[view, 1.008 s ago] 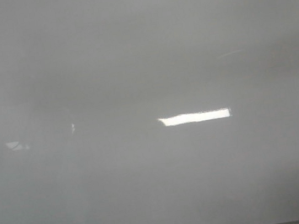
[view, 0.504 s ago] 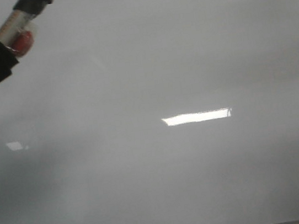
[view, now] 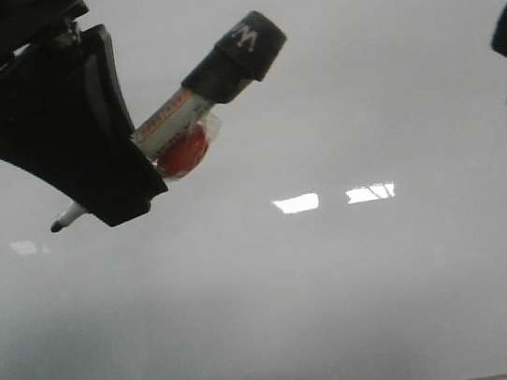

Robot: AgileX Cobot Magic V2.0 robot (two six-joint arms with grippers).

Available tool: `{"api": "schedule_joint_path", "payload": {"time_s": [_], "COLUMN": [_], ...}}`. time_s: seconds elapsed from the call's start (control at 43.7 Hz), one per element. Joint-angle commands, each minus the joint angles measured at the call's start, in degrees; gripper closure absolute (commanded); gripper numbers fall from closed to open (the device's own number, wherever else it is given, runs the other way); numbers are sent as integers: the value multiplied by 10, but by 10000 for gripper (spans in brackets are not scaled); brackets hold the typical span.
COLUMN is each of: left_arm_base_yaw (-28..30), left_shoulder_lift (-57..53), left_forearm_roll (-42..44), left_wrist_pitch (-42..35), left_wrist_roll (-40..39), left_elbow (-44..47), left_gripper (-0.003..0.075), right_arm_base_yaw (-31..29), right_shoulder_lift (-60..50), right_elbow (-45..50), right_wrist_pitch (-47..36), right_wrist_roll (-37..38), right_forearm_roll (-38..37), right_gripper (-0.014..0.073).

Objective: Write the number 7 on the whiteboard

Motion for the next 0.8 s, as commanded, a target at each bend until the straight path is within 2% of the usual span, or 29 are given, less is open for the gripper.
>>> {"api": "schedule_joint_path", "payload": {"time_s": [0.0, 0.298, 0.664, 0.779], "left_arm_base_yaw": [-15, -28, -28, -28], "left_shoulder_lift": [-14, -14, -14, -14], "left_forearm_roll": [-6, -14, -15, -15], "left_wrist_pitch": [-27, -33, -39, -39], "left_wrist_roll": [6, 6, 6, 6], "left_elbow": [-19, -19, -19, -19], "left_gripper": [741, 741, 741, 741], "right_arm_base_yaw": [17, 60, 125, 125], "right_shoulder_lift": [5, 60, 102, 104], "right_elbow": [-32, -57, -57, -57], "right_wrist_pitch": [-32, -69, -146, -149], "right_wrist_roll": [-55, -180, -185, -185], "right_forearm_roll": [46, 153, 164, 170], "right_gripper": [-39, -39, -39, 4]}}
